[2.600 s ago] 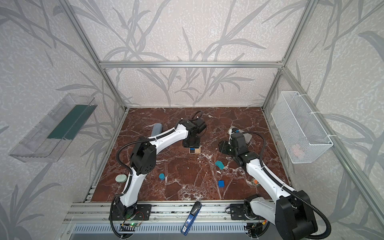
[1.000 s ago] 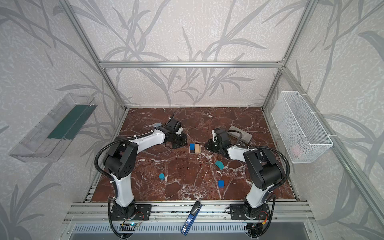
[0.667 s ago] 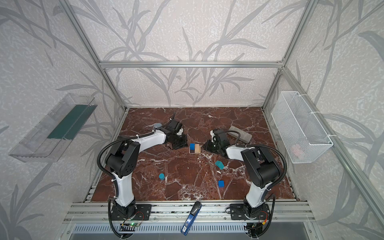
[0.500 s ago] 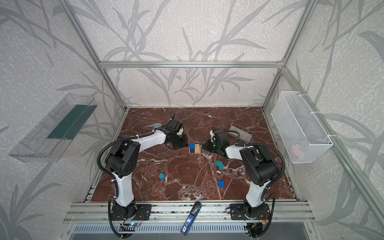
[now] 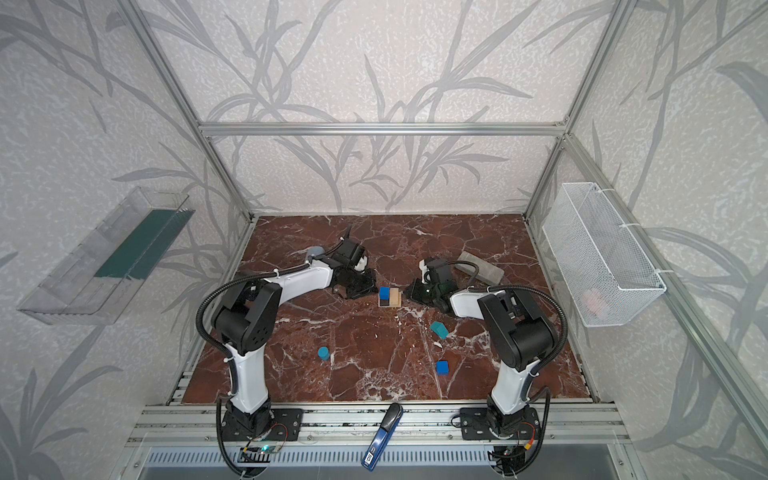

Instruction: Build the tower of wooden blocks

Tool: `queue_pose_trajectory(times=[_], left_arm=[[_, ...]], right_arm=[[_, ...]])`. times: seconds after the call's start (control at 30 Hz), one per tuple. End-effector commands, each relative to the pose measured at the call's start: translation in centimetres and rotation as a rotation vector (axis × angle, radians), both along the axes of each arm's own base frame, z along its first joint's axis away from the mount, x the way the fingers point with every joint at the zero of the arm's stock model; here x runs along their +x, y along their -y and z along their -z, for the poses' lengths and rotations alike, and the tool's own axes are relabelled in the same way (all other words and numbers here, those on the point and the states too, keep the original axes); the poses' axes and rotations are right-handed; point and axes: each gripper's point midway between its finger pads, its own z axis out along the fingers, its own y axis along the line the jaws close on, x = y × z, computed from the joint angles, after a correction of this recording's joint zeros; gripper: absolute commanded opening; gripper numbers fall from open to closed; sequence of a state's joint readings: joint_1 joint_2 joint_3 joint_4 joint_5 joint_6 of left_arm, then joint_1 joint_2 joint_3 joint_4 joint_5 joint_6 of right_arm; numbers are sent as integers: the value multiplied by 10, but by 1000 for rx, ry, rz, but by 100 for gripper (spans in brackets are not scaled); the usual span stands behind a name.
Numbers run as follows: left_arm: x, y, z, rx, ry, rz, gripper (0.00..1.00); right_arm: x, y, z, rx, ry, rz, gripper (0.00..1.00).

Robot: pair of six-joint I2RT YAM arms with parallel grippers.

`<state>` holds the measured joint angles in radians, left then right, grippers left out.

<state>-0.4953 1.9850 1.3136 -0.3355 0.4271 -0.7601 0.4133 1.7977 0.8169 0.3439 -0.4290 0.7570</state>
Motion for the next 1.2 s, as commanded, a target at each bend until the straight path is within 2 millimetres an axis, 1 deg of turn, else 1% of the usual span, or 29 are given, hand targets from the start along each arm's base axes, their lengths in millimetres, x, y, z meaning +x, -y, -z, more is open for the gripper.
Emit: queue_pose_trajectory(times=[0.0,0.37,0.83,1.17], left_arm=[[4,8,-1,-19,-1,7,0],[5,10,-3,-20,-2,8,0],[3,16,-4,-27,-1,22,0],[1,12,-4,-2,-7,13,0]], right_arm=[[5,-7,-8,24,22,-15,0],[5,-7,-8,24,25,-16,0],[4,-8,-10,28,27,-17,0],[4,-8,-11,29,26,-19,0]])
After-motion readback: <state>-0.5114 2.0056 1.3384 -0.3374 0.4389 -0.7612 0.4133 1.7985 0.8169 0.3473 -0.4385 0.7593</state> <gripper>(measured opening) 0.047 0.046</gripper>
